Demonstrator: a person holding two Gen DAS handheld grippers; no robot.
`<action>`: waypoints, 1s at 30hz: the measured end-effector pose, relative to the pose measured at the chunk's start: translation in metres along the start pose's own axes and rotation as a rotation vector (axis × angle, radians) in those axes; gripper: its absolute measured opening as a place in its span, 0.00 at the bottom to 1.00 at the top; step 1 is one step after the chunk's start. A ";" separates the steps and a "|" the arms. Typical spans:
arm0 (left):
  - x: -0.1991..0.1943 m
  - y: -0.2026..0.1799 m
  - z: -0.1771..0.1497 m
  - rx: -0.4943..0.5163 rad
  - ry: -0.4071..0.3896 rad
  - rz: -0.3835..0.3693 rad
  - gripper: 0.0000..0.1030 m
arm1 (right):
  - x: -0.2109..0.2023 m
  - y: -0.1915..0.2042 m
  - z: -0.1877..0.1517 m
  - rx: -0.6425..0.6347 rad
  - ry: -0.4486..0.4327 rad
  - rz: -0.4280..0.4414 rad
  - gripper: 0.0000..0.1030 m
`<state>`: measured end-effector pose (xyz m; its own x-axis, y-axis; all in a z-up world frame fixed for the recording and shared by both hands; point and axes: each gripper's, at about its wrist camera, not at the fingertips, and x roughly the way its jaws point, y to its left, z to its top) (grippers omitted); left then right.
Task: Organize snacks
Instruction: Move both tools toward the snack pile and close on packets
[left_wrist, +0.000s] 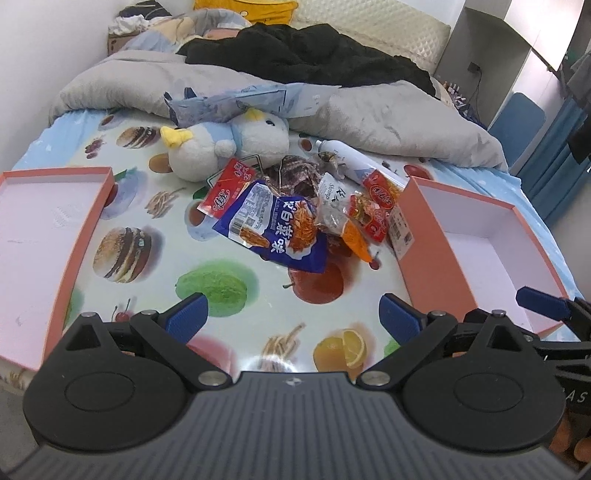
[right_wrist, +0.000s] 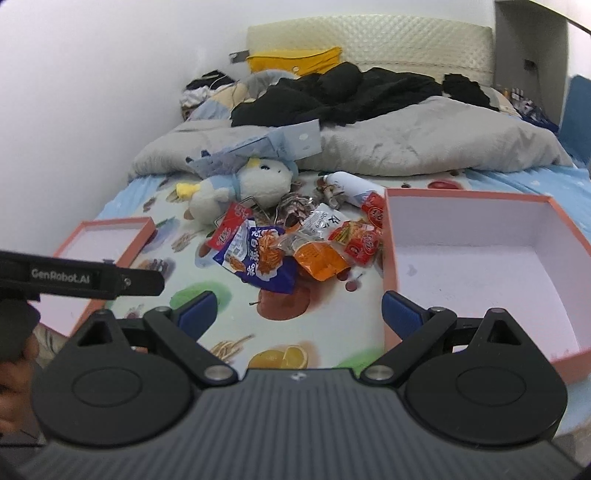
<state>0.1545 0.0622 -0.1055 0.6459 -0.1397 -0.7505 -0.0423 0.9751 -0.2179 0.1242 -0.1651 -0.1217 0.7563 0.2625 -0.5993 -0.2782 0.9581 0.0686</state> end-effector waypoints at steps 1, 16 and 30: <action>0.007 0.003 0.002 -0.008 0.007 -0.004 0.97 | 0.005 0.002 0.002 -0.017 0.001 0.001 0.94; 0.132 0.007 0.044 0.031 0.104 -0.057 0.88 | 0.104 0.012 0.017 -0.220 0.098 -0.012 0.75; 0.220 0.022 0.068 0.085 0.159 -0.072 0.88 | 0.201 0.026 0.018 -0.406 0.207 -0.091 0.46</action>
<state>0.3473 0.0646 -0.2334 0.5164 -0.2282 -0.8254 0.0684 0.9717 -0.2259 0.2792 -0.0851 -0.2260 0.6657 0.1118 -0.7378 -0.4569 0.8428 -0.2845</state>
